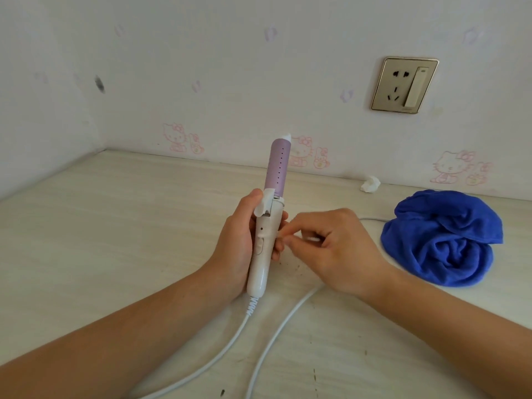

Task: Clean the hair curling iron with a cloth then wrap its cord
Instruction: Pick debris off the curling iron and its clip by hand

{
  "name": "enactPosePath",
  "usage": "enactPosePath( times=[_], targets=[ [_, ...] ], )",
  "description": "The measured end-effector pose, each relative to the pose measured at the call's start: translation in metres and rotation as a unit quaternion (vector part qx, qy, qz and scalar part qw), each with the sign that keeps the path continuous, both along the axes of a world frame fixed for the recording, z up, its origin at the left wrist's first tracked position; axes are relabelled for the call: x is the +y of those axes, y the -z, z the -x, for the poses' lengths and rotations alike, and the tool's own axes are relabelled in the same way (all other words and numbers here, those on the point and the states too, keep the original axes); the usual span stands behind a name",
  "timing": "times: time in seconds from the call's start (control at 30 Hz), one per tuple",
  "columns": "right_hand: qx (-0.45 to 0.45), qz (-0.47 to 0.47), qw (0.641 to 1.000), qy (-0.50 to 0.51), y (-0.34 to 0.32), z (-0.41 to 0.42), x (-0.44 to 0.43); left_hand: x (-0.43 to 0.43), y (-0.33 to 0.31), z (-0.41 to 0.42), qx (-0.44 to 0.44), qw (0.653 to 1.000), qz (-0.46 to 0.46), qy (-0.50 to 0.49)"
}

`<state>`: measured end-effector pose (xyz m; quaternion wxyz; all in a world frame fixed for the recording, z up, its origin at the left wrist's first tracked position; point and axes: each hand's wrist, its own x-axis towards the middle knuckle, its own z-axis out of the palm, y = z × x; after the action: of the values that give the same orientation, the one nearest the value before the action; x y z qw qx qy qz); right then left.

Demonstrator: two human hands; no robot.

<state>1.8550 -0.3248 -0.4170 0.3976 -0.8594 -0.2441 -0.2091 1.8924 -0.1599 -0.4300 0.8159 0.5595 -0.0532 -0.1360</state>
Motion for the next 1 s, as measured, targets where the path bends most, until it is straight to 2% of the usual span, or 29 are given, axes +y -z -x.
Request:
enactPosePath(
  times=[0.1, 0.23, 0.37, 0.5, 0.63, 1.0],
  targets=[
    [-0.015, -0.020, 0.998, 0.061, -0.007, -0.009, -0.012, 0.002, 0.000, 0.000, -0.022, 0.999, 0.003, 0.027],
    [-0.001, -0.011, 1.000, 0.018, -0.003, -0.004, -0.008, 0.003, 0.001, 0.002, -0.023, 0.998, 0.010, 0.052],
    [-0.019, -0.040, 0.996, 0.081, -0.009, -0.015, -0.017, 0.005, 0.000, 0.003, -0.007, 0.998, 0.007, 0.069],
    [-0.018, -0.021, 0.999, 0.016, -0.004, -0.005, -0.010, 0.005, 0.000, 0.005, -0.004, 0.997, 0.015, 0.077],
    [-0.026, -0.029, 0.996, 0.075, -0.008, -0.013, -0.015, 0.004, 0.002, 0.006, -0.011, 0.996, 0.015, 0.088],
    [-0.034, -0.036, 0.996, 0.070, -0.003, -0.012, -0.012, 0.002, 0.004, 0.006, -0.029, 0.996, 0.005, 0.080]
  ],
)
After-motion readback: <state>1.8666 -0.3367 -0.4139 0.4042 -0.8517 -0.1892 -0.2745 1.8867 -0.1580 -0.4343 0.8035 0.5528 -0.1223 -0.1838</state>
